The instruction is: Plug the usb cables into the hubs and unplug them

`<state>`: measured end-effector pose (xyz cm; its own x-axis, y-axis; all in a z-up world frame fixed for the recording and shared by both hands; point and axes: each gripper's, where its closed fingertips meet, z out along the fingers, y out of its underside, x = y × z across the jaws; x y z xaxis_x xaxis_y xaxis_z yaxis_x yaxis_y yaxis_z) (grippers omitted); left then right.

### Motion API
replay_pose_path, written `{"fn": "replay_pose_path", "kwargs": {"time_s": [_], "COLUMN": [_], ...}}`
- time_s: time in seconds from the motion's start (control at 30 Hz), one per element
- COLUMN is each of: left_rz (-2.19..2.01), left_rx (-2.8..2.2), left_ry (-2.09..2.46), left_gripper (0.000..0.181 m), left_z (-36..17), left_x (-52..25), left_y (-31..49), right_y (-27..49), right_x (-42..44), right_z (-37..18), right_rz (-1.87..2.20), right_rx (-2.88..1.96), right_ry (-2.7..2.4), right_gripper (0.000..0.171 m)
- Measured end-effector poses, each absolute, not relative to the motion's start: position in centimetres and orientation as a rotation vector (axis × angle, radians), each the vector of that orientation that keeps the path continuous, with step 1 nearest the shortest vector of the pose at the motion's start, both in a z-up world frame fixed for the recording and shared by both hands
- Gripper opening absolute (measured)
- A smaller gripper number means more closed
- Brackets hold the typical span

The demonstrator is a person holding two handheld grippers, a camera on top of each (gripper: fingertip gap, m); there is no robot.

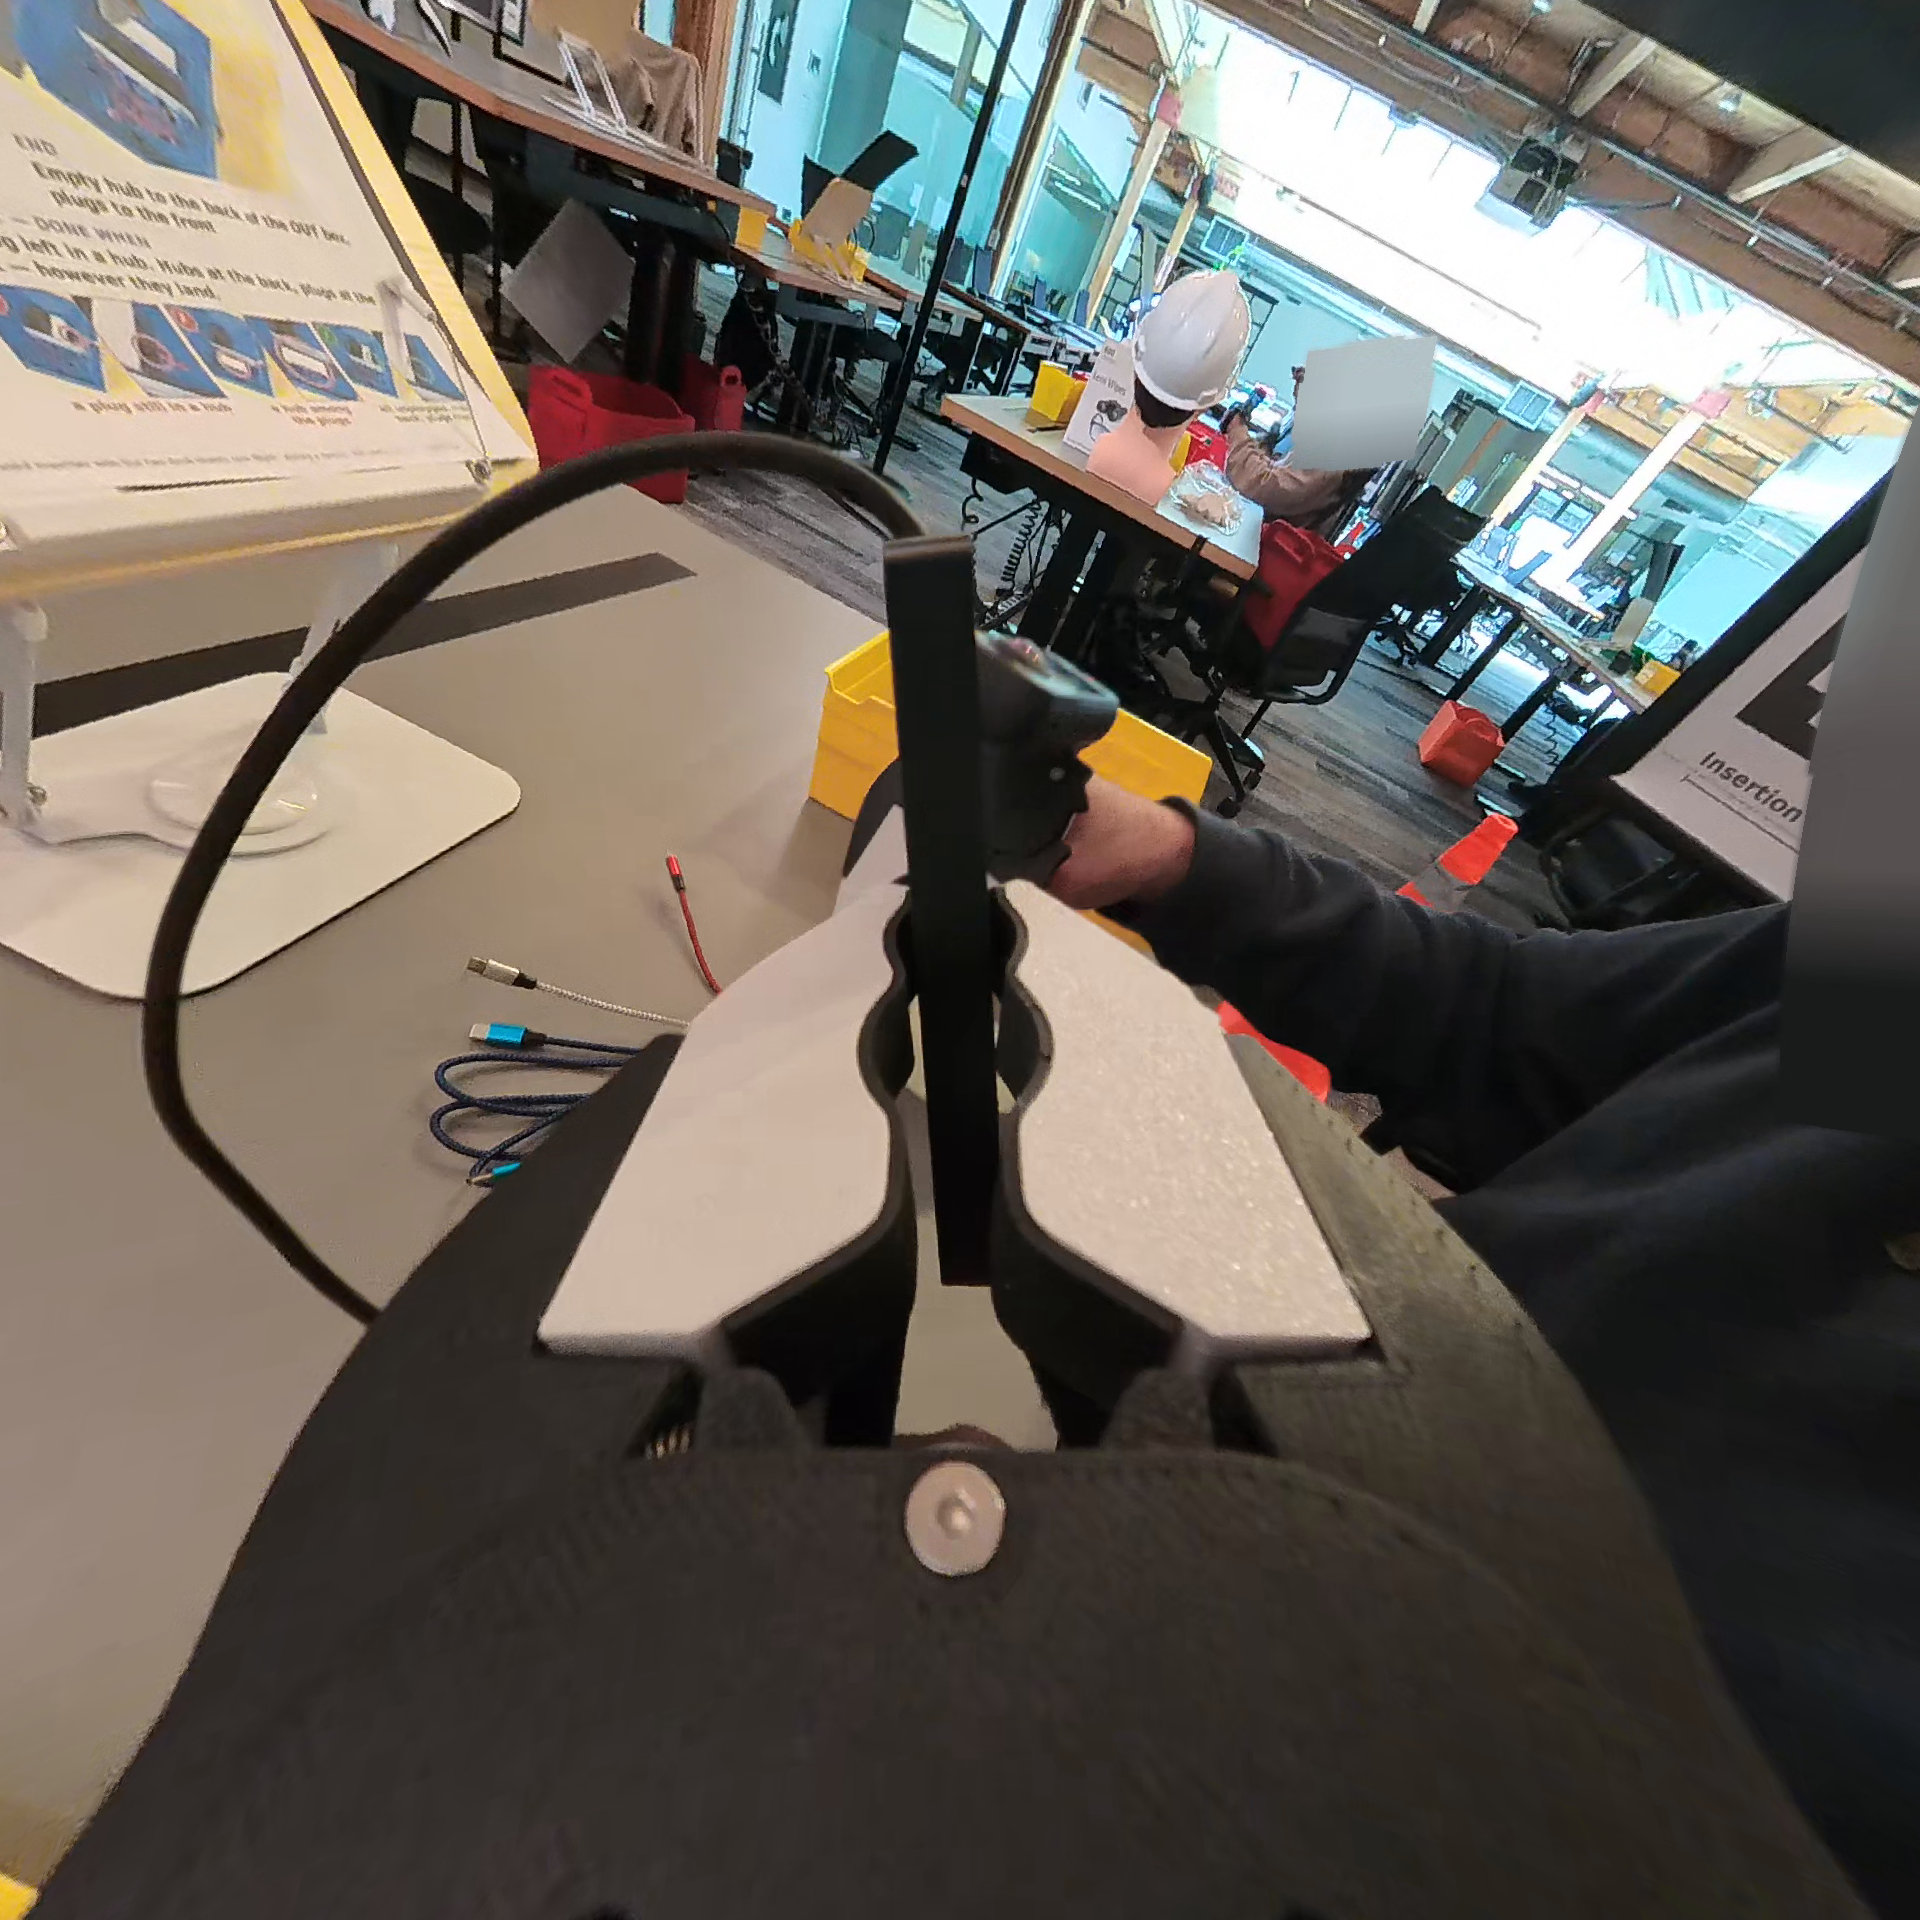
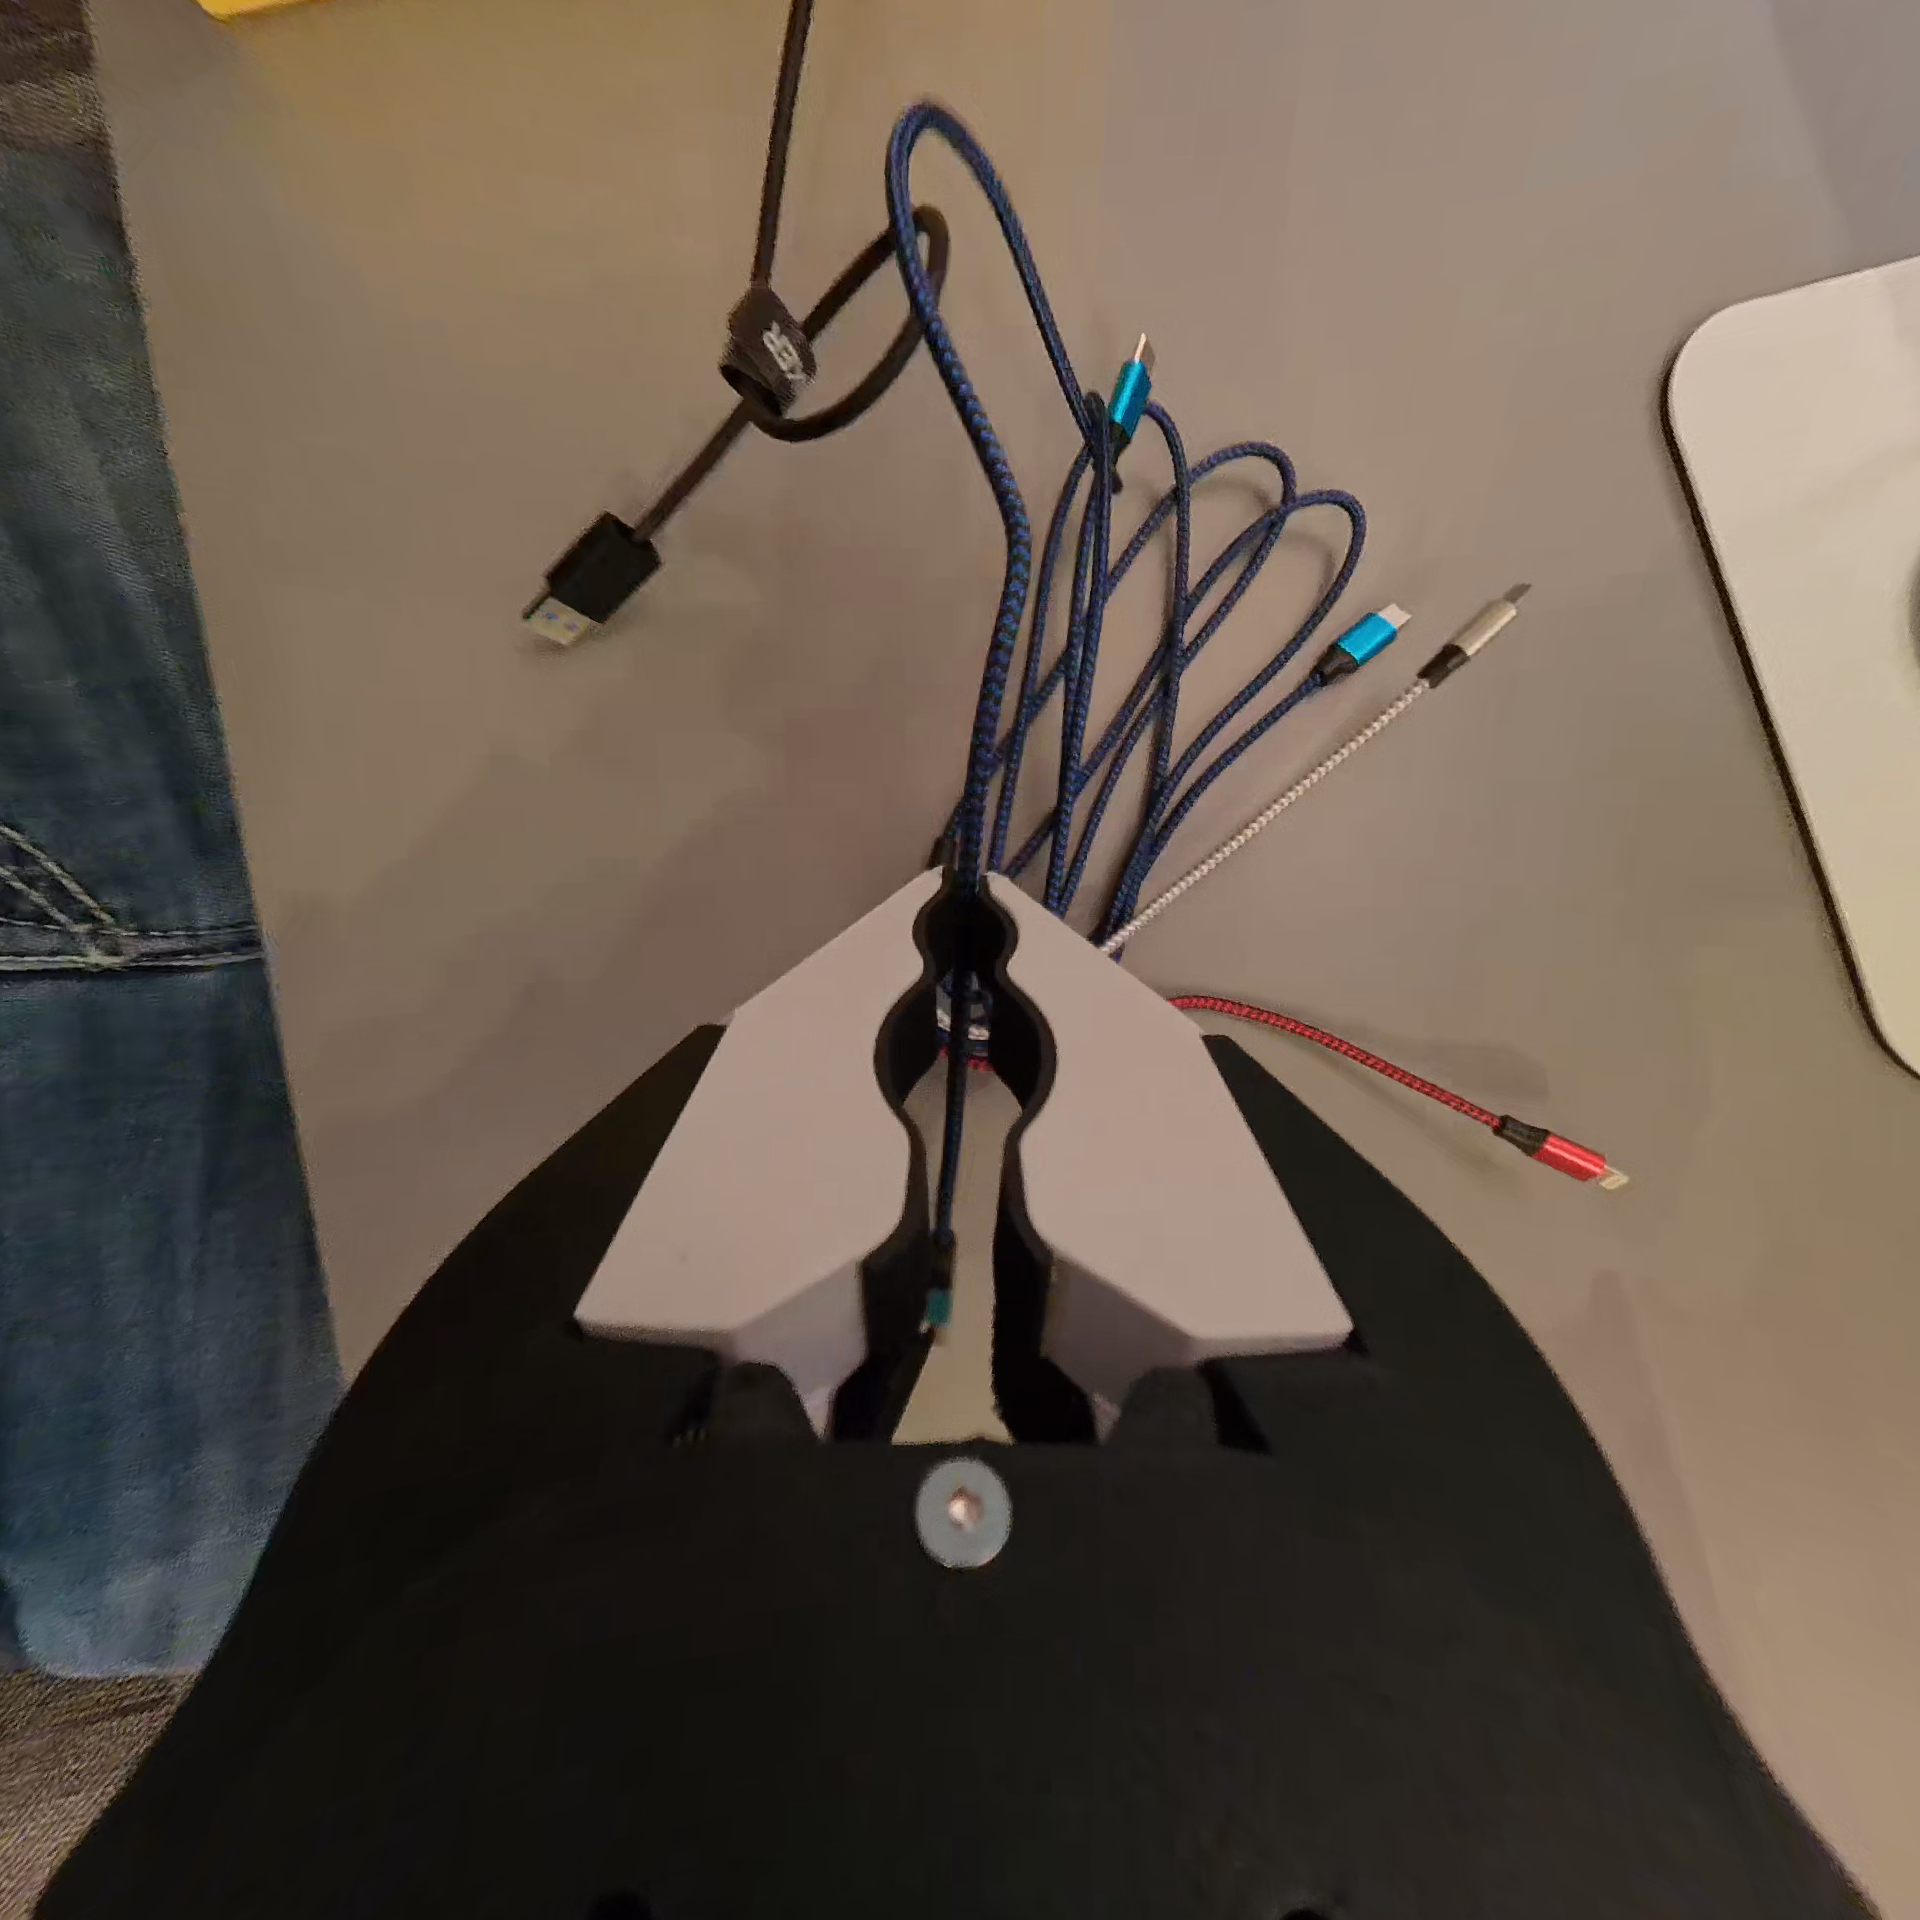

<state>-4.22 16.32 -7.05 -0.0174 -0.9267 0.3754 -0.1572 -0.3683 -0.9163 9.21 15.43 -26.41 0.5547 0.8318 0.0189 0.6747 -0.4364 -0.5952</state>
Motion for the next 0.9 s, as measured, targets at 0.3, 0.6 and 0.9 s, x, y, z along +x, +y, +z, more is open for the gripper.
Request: {"fn": "replay_pose_path", "kwargs": {"time_s": [0.3, 0.6, 0.9], "left_rz": [-1.476, -1.478, -1.545], "left_rx": [-1.614, -1.681, -1.732], "left_ry": [1.229, 1.332, 1.296], "left_gripper": [0.011, 0.011, 0.011], "left_z": [-9.0, -11.8, -13.6], "left_x": [-3.4, -5.2, -5.4], "left_y": [14.5, 11.6, 11.7], "right_y": [16.9, 24.2, 22.2], "right_x": [5.3, 10.3, 7.6], "right_z": [-22.6, -25.1, -26.9], "right_rz": [0.490, 0.424, 0.518], "right_rx": [-2.222, -2.328, -2.457], "right_ry": [-1.156, -0.750, -0.777], "right_gripper": [0.000, 0.000, 0.080]}}
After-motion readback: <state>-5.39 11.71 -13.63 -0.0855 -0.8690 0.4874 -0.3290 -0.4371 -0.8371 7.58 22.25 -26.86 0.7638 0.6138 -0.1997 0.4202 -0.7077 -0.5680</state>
